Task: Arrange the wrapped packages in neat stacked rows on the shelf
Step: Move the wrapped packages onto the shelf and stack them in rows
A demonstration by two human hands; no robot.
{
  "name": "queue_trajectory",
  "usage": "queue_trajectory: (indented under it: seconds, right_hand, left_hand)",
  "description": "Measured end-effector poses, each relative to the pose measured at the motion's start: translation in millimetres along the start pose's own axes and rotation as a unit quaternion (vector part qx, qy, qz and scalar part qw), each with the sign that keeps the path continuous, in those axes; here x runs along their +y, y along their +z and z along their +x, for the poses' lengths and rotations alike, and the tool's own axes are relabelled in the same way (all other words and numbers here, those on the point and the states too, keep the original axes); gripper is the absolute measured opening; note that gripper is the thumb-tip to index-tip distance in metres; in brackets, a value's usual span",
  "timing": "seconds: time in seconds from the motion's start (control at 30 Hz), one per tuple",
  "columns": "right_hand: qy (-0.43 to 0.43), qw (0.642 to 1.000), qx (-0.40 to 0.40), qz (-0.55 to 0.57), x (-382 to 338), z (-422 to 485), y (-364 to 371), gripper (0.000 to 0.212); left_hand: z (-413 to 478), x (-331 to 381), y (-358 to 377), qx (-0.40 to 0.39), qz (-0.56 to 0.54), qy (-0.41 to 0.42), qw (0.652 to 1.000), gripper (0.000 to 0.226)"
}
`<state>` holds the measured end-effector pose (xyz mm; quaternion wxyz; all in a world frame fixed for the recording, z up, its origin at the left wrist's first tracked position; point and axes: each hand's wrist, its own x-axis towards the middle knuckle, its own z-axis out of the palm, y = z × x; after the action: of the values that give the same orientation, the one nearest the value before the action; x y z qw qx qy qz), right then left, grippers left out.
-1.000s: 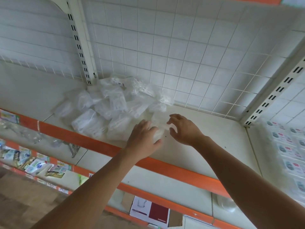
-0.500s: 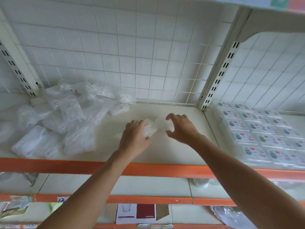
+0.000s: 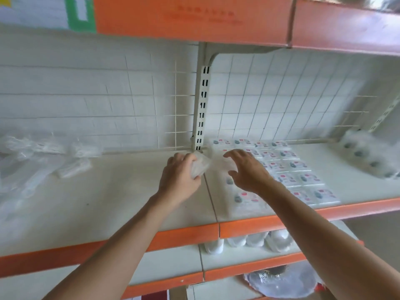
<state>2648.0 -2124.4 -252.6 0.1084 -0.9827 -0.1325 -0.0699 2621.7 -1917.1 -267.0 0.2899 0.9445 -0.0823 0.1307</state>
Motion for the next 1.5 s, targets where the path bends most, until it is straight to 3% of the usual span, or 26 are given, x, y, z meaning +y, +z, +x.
queue_trajectory:
  seconds: [0.27,0.47,0.67,1.07,1.2,1.33,1.5]
  right_hand:
    - [0.047,0.999,-0.002,0.007,172,-34,-42,0.050]
    - [0.033,0.998,-0.041,0.019,250,-43,-51,0.050]
    - [0.045,0.998,-0.040,0.016,278,-36,-47,0.049]
    - [0.129,0.991,-0.046,-0.003,312,-47,-48,0.050]
    - [0.095,0.994,-0.051,0.009,314,-42,-44,0.049]
    - [0.115,0.993,-0.038,-0.011,330,-28,-44,0.051]
    - [0.114,0.989,-0.093,0.000,362,-29,-34,0.056]
  left_hand:
    - [35,133,94,-0.009,0.001,0.021,1.000,0.044]
    - [43,197,140,-0.010,0.023,-0.007,1.000,0.047]
    - [55,220,158,-0.009,0.027,-0.025,0.999,0.047]
    - [90,236,197,-0.075,0.011,0.046,0.996,0.048]
    - [93,241,201,-0.077,0.011,0.034,0.996,0.050]
    - [99,243,203,-0.078,0.019,0.010,0.997,0.051]
    - [101,261,219,-0.091,0.027,-0.010,0.995,0.050]
